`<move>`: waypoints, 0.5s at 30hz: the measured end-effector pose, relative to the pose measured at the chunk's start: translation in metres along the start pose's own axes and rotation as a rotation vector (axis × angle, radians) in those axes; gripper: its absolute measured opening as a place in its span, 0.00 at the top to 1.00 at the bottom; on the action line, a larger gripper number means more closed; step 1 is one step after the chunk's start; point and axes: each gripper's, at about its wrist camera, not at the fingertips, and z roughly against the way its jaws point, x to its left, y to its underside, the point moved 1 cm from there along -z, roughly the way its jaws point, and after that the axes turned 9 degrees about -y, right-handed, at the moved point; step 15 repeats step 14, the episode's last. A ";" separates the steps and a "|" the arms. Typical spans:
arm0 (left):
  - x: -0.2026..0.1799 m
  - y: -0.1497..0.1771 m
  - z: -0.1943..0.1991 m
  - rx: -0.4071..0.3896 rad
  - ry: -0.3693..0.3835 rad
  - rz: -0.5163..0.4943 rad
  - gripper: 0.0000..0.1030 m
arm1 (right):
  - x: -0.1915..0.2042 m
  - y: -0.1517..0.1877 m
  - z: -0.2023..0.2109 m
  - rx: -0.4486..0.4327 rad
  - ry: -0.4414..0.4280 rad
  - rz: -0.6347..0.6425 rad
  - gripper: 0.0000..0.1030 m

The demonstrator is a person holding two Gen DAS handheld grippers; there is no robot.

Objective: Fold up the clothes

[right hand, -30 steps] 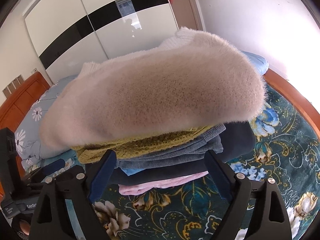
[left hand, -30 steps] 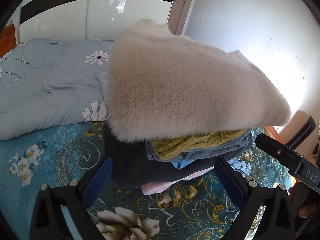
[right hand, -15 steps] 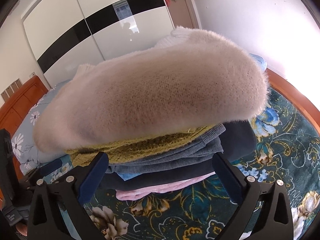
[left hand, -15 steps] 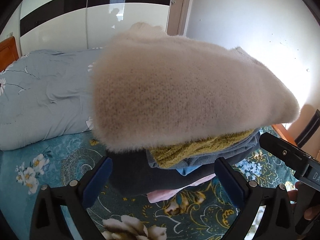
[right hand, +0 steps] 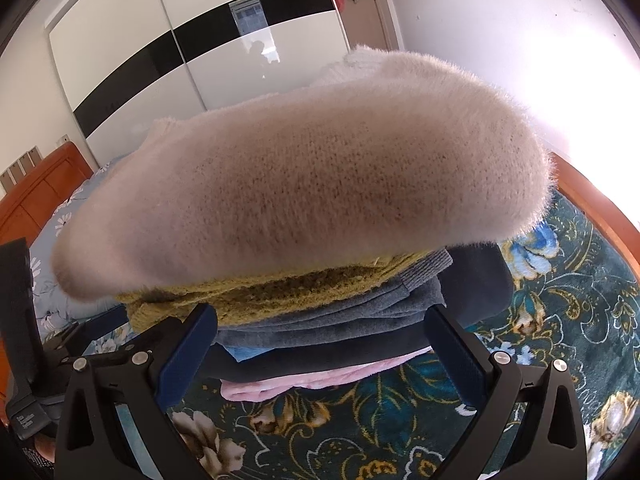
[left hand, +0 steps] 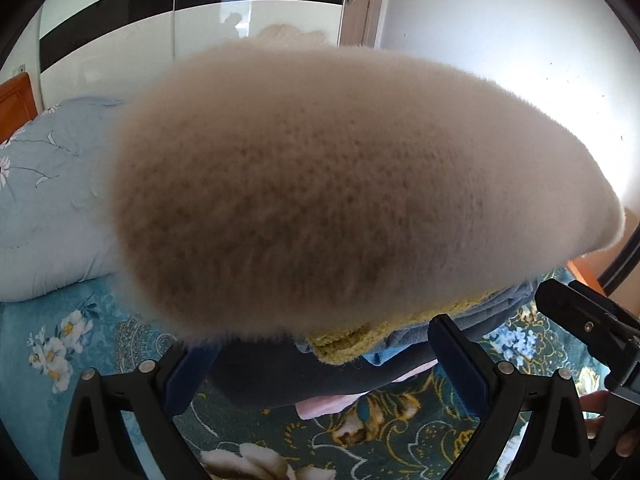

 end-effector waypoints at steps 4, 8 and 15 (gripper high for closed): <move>-0.003 -0.004 0.000 -0.003 0.005 -0.005 0.00 | -0.002 -0.001 -0.004 0.008 0.006 -0.009 0.00; -0.005 -0.008 0.002 -0.012 0.001 0.000 0.00 | -0.002 -0.002 -0.005 0.015 0.008 -0.016 0.00; -0.006 -0.010 0.005 -0.013 0.008 0.002 0.00 | 0.001 -0.002 -0.005 0.020 0.008 -0.008 0.00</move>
